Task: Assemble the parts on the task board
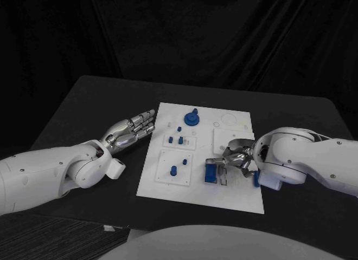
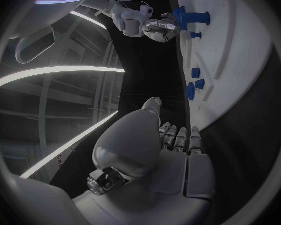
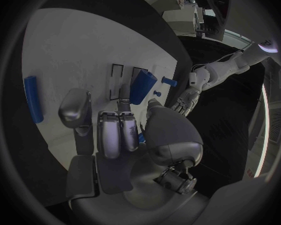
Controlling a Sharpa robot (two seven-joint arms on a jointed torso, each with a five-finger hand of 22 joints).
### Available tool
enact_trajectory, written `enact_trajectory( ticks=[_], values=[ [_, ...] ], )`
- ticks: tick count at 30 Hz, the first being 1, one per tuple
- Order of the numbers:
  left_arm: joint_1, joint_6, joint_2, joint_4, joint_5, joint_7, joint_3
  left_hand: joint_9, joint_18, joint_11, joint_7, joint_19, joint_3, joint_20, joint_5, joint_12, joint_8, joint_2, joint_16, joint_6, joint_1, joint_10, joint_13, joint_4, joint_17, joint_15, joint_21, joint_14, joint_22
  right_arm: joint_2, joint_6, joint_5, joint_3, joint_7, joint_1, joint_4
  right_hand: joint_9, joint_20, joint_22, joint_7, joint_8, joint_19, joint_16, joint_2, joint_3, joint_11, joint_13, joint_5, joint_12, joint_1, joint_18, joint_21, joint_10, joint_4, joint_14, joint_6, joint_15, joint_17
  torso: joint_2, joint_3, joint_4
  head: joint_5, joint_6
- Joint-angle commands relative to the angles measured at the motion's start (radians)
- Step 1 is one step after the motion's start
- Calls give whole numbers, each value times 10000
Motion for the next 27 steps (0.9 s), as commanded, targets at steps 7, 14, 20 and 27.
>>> enact_trajectory(
  ticks=[7, 14, 20, 27],
  values=[
    [-16, 159, 1, 17, 43, 126, 8, 59, -731, 171, 115, 110, 344, 32, 157, 189, 110, 6, -142, 33, 67, -22, 52, -263, -71, 117, -93, 82, -99, -875, -1742, -1471, 2, 1932, -6, 981, 1361, -26, 1747, -41, 1556, 397, 199, -655, -383, -68, 2651, 1628, 166, 1585, -69, 1303, 1197, -636, 1051, -1183, -49, 2704, 0, 0, -4, 56, -2],
    [-18, 121, -51, 43, 43, 184, 8, 61, -730, 188, 131, 110, 364, 43, 162, 205, 113, 8, -142, 49, 66, -17, 55, -282, -71, 126, -93, 82, -99, -1298, -1853, -3661, 0, 2805, -154, 1584, 2556, 20, 1780, 38, 3093, 353, 199, -987, -419, -33, 2651, 2079, 166, 2855, -96, 1570, 1197, -574, 1051, -2592, -17, 2704, -8, 1, -5, -3, -2],
    [-19, 134, -60, 55, 43, 193, 8, 63, -726, 208, 147, 110, 389, 53, 174, 215, 115, 7, -142, 62, 65, -12, 56, -305, -71, 128, -93, 82, -99, -1391, -1557, -4793, -1, 2861, -533, 1734, 3522, -21, 1759, -39, 4686, 283, 199, -1158, -297, -98, 2651, 3281, 166, 3891, -76, 1562, 1197, -818, 1051, -3362, -69, 2704, -7, 0, -10, 38, -2],
    [-20, 142, -87, 61, 43, 177, 8, 63, -726, 208, 147, 110, 389, 53, 174, 215, 115, 7, -142, 62, 65, -12, 56, -305, -71, 128, -93, 82, -99, -1372, -1424, -5151, -1, 2813, -913, 1711, 4058, -53, 1743, -128, 5593, 253, 199, -1253, -207, -149, 2651, 4257, 166, 4227, -69, 1529, 1197, -831, 1051, -3641, -114, 2704, -4, -2, -5, 43, -2]
  ],
)
